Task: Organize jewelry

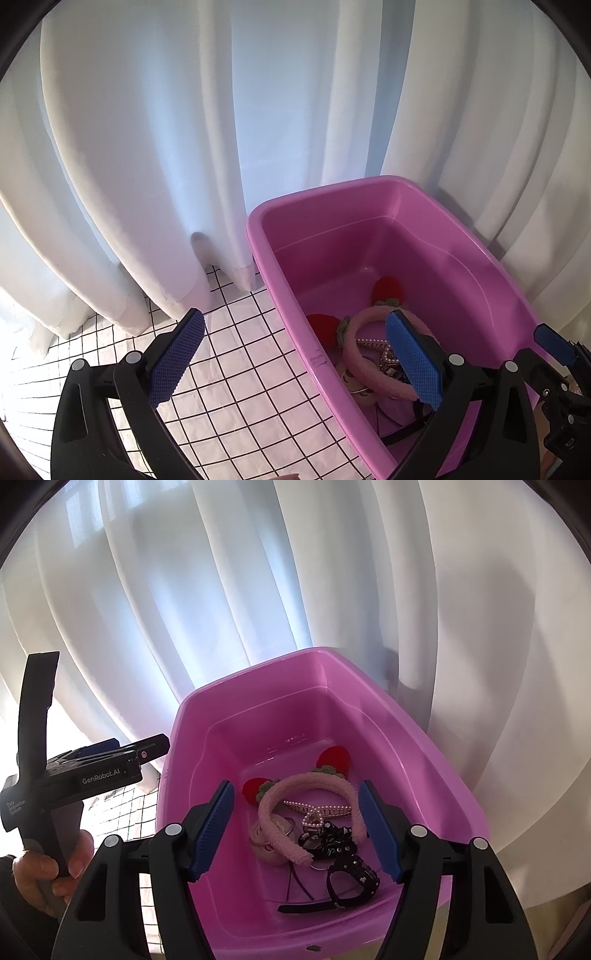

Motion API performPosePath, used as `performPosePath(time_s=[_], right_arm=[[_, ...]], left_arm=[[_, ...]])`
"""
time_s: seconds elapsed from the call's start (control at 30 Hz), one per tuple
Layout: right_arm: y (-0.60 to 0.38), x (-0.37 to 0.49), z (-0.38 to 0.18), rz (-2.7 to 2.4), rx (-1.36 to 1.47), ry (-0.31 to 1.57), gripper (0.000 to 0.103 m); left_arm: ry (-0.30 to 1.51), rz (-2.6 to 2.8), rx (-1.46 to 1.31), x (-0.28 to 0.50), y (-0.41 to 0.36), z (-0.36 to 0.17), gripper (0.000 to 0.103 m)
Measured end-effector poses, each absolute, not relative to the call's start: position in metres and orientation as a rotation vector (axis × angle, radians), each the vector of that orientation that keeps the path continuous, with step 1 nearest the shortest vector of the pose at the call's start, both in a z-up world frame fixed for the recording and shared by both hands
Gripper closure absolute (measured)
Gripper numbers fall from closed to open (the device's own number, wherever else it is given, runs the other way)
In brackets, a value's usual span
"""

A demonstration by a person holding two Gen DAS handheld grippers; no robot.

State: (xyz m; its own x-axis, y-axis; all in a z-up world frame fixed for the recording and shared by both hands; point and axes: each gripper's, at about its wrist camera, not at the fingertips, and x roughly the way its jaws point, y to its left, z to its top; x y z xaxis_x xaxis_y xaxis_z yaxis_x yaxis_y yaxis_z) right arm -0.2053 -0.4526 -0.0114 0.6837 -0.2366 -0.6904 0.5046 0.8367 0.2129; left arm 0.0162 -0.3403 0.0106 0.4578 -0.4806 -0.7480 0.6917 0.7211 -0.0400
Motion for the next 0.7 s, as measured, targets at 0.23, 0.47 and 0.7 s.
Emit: performPosePath(time_s=[0.23,0.47,0.7], right_arm=[[-0.4526,-0.2041,-0.0109,-0.423,0.404,0.707,0.037],[-0.4535,-0.2036,-0.0106,-0.42,0.404,0.709,0.037],[-0.4521,-0.2045,-0.0101,-0.417,0.402,0.71,0.037]], left_arm=[[0.822,-0.735,0.286,0.0162,-0.3398,0.0104,0.006],[0.829,-0.728,0.286,0.0119,-0.3393,0.0109,0.006],[0.83,-0.728,0.287,0.0115,-0.3385,0.011,0.006]])
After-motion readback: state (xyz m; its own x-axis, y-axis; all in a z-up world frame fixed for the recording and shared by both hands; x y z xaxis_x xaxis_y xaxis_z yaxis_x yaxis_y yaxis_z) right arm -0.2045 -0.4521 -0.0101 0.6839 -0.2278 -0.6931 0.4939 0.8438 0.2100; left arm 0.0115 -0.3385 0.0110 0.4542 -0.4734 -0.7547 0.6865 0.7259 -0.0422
